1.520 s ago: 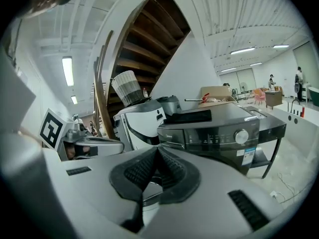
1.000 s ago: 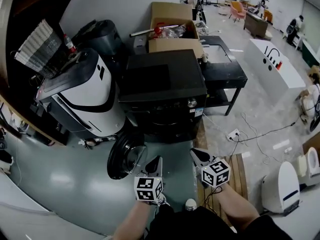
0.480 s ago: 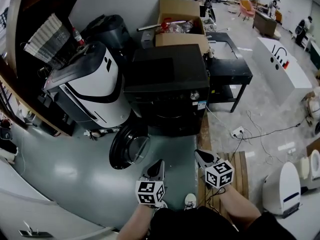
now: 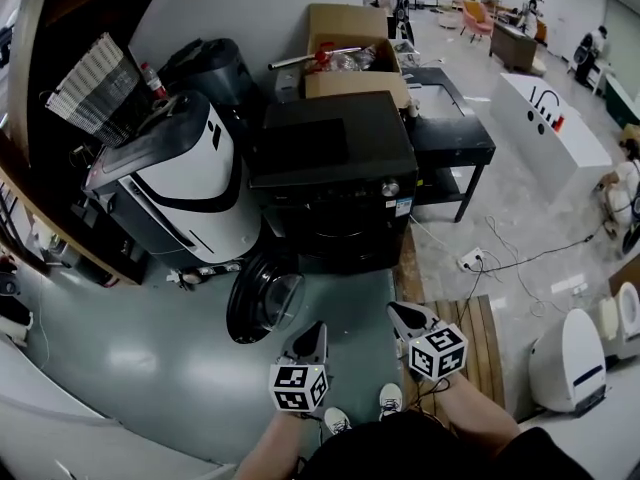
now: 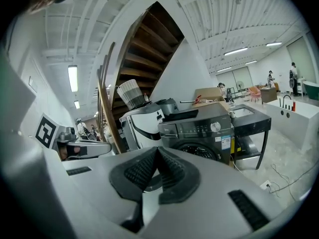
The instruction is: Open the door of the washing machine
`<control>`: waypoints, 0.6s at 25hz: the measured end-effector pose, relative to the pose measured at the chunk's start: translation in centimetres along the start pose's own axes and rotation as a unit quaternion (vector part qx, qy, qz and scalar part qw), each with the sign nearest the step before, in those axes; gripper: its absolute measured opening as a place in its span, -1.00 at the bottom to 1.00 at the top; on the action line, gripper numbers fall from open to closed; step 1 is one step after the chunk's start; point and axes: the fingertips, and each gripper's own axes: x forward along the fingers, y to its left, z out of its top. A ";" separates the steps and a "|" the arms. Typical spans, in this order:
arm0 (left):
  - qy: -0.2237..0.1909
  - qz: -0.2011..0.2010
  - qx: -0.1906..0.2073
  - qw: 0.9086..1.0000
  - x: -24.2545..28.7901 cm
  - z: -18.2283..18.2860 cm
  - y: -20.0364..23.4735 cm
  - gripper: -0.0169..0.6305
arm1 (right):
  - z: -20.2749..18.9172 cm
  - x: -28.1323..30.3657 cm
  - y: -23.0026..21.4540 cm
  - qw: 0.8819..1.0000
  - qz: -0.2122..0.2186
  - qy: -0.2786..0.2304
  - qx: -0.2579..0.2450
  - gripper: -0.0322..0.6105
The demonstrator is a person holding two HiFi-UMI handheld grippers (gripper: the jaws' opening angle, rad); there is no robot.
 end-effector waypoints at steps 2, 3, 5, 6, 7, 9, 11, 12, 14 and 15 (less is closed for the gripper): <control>-0.002 0.001 -0.003 1.000 -0.7 -0.3 0.7 -0.89 | -0.2 -0.1 1.0 1.000 -0.002 -0.002 -0.002 -0.85; -0.002 0.001 -0.004 1.000 -1.0 -0.6 1.0 -0.89 | -0.3 -0.2 1.5 1.000 -0.004 -0.002 -0.003 -0.85; -0.001 0.000 -0.007 1.000 -1.6 -1.1 1.5 -0.89 | -0.7 -0.2 2.2 1.000 -0.009 -0.002 -0.003 -0.85; -0.001 -0.003 -0.008 1.000 -1.9 -1.3 1.8 -0.89 | -0.9 -0.2 2.6 1.000 -0.012 -0.001 -0.002 -0.85; 0.000 -0.005 -0.008 1.000 -2.3 -1.4 2.0 -0.89 | -1.1 -0.1 3.0 1.000 -0.014 0.000 -0.001 -0.85; 0.002 -0.008 -0.010 1.000 -3.0 -1.8 2.5 -0.89 | -1.4 0.1 3.8 1.000 -0.015 0.002 -0.002 -0.85; 0.003 -0.009 -0.011 1.000 -3.7 -2.0 2.8 -0.89 | -1.6 0.2 4.6 1.000 -0.015 0.003 -0.004 -0.85; 0.002 -0.009 -0.012 1.000 -4.0 -2.0 3.0 -0.89 | -1.5 0.2 4.9 1.000 -0.014 0.002 -0.005 -0.85; -0.001 -0.010 -0.011 1.000 -4.4 -1.8 3.2 -0.89 | -1.4 0.3 5.5 1.000 -0.014 0.000 -0.007 -0.85; -0.002 -0.011 -0.010 1.000 -4.6 -1.8 3.3 -0.89 | -1.3 0.3 5.7 1.000 -0.014 -0.001 -0.008 -0.85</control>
